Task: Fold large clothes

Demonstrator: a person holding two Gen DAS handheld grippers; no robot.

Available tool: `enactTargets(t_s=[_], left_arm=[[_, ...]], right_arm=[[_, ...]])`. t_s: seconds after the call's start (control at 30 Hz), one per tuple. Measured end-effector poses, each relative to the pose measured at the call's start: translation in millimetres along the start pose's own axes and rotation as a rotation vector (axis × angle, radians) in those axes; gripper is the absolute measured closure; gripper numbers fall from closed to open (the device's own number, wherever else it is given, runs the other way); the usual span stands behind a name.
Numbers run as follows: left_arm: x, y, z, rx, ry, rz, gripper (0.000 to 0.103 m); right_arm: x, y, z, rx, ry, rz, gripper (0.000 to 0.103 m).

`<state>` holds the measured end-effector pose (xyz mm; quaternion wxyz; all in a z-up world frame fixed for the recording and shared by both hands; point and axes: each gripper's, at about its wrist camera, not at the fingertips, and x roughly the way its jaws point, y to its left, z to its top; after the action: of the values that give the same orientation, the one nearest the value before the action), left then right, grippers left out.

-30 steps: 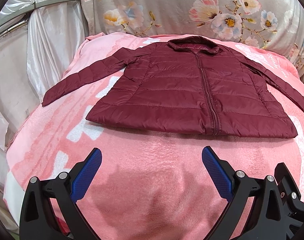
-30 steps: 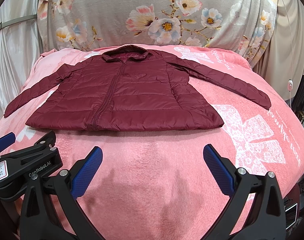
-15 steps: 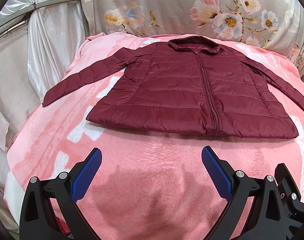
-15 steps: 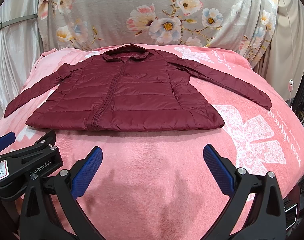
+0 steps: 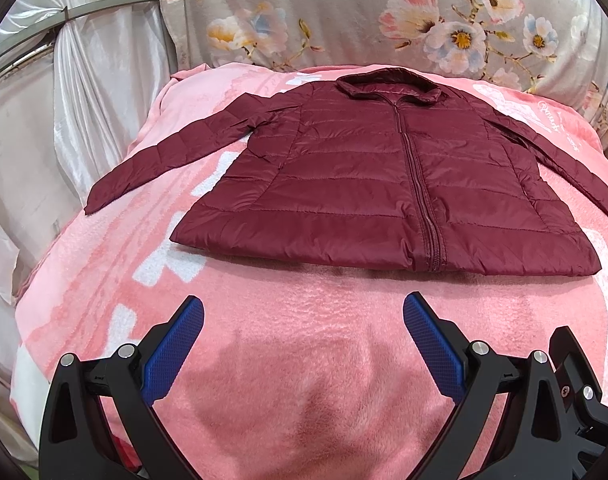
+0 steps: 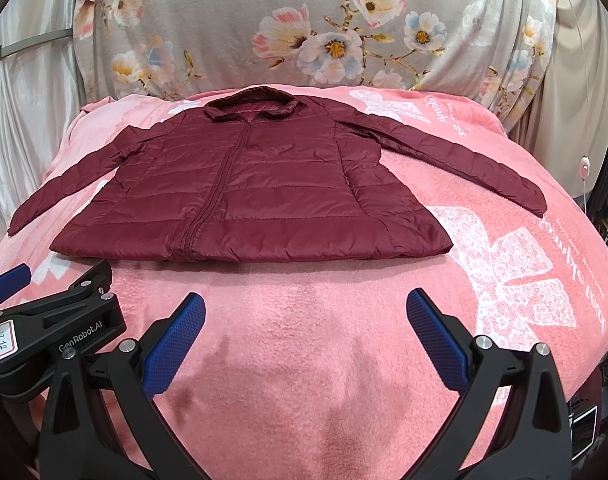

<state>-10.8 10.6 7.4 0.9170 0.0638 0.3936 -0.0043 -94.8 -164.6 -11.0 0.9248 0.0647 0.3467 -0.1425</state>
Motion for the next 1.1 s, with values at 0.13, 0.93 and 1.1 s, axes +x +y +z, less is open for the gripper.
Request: enactTargets(t_s=[0.13,0.93,1.1], left_arm=[[6.7,-5.1,0.9,0.013,0.01,0.0,0.005],[77.1,8.3,49.2,-0.084,0.006,0.045,0.006],[94.2,8.5,60.6,-0.058,0.004,0.091,0.006]], right_arm=[[13.3,-1.8,-0.2,0.006,0.02,0.021,0.005],[141.1,-347.6,57.3,0.754,-0.019,-0.078,0.005],[176.6,-399.6,57.1,0.876,-0.014,-0.111,0.005]])
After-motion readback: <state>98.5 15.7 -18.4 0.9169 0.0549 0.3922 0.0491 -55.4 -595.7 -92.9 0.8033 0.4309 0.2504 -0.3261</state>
